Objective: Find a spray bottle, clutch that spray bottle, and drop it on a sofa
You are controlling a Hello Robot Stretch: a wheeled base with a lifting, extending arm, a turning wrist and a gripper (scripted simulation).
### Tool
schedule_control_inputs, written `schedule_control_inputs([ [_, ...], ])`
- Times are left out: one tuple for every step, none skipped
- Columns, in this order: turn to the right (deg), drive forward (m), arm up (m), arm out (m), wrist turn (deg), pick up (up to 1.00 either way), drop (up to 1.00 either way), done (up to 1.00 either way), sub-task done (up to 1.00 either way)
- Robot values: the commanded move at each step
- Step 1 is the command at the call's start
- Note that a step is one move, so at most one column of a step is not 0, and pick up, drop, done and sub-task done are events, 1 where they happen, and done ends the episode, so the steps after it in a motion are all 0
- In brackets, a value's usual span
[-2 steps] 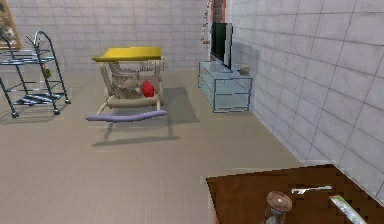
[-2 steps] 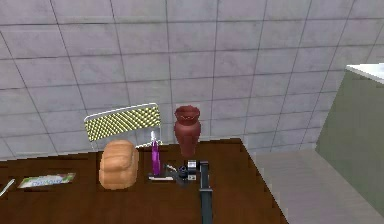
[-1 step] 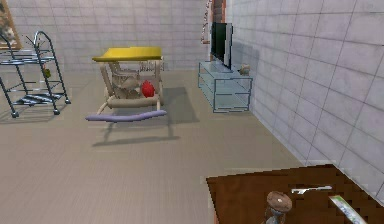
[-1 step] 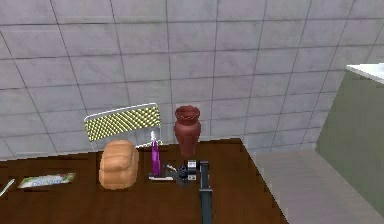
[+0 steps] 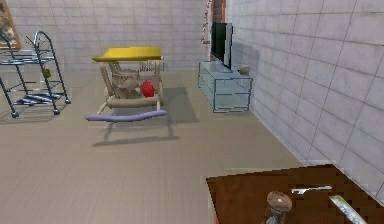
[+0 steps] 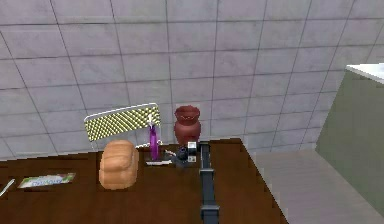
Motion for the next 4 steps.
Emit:
schedule_control_inputs([
  [0.0, 0.0, 0.36, 0.0, 0.0, 0.0, 0.0, 0.0, 0.0],
  [0.0, 0.0, 0.0, 0.0, -45.0, 0.0, 0.0, 0.0, 0.0],
  [0.0, 0.0, 0.0, 0.0, -39.0, 0.0, 0.0, 0.0, 0.0],
  [0.0, 0.0, 0.0, -0.46, 0.0, 0.0, 0.0, 0.0, 0.0],
])
